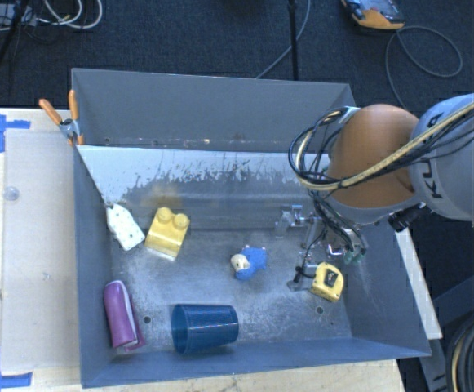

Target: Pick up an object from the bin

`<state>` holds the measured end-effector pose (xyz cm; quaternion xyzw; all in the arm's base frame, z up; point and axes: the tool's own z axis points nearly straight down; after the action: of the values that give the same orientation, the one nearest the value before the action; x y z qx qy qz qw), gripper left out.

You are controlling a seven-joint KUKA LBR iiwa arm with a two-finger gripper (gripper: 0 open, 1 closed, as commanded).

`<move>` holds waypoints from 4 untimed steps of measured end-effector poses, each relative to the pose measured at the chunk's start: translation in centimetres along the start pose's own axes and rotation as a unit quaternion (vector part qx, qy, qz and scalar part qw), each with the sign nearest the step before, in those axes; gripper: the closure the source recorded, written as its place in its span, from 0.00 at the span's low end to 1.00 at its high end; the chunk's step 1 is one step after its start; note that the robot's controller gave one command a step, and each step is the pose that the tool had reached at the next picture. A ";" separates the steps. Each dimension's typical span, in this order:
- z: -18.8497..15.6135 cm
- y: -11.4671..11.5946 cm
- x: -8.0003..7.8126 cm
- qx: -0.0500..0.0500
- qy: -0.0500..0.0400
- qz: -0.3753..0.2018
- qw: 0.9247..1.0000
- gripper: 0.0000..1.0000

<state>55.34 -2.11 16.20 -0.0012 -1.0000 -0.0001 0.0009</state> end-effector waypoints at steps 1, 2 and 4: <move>3.2 3.2 -1.2 0.000 0.000 -0.019 1.000 0.00; 8.0 5.2 -3.4 0.000 0.000 -0.063 0.998 1.00; 0.9 5.0 -4.0 0.000 0.000 -0.085 0.996 1.00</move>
Offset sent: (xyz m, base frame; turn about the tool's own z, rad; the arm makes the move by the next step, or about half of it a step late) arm 0.0341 0.0509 -0.0793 -0.1265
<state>59.30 2.92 15.30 0.0835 -0.9965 -0.0004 0.0013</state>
